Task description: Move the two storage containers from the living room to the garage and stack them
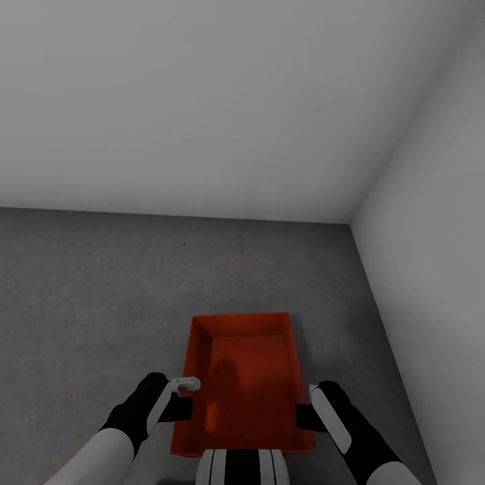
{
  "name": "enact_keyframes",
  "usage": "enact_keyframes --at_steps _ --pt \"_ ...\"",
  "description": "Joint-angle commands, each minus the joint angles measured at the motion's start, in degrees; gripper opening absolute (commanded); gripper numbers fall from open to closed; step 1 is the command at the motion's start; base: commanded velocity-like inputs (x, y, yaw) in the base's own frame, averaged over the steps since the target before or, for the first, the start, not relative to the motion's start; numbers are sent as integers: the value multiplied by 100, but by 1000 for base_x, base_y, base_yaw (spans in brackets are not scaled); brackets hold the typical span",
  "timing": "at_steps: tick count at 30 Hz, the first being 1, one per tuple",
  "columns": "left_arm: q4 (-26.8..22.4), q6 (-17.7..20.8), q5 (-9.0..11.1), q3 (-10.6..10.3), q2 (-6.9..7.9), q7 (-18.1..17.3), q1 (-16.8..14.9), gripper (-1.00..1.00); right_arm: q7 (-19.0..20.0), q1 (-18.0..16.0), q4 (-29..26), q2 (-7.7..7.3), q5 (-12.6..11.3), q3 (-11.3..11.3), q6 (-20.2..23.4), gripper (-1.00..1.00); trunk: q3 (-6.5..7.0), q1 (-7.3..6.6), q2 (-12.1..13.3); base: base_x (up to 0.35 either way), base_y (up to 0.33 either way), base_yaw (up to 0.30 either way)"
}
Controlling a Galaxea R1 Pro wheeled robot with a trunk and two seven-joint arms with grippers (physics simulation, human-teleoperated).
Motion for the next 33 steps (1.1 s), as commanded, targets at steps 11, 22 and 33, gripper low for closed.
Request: enact_keyframes --at_steps 11,22,33 --pt "-10 25 85 9 2 14 3 -100 -42 -2 -6 -1 -141 -16 -16 -100 -4 492 -1 0 0 0" --pt "-10 25 83 14 0 13 3 -100 -42 -2 -6 -1 -141 -18 -16 100 -4 492 -1 0 0 0" --pt "-10 25 83 12 1 13 3 100 -42 -2 -8 -9 -143 -18 -16 100 -4 492 -1 0 0 0"
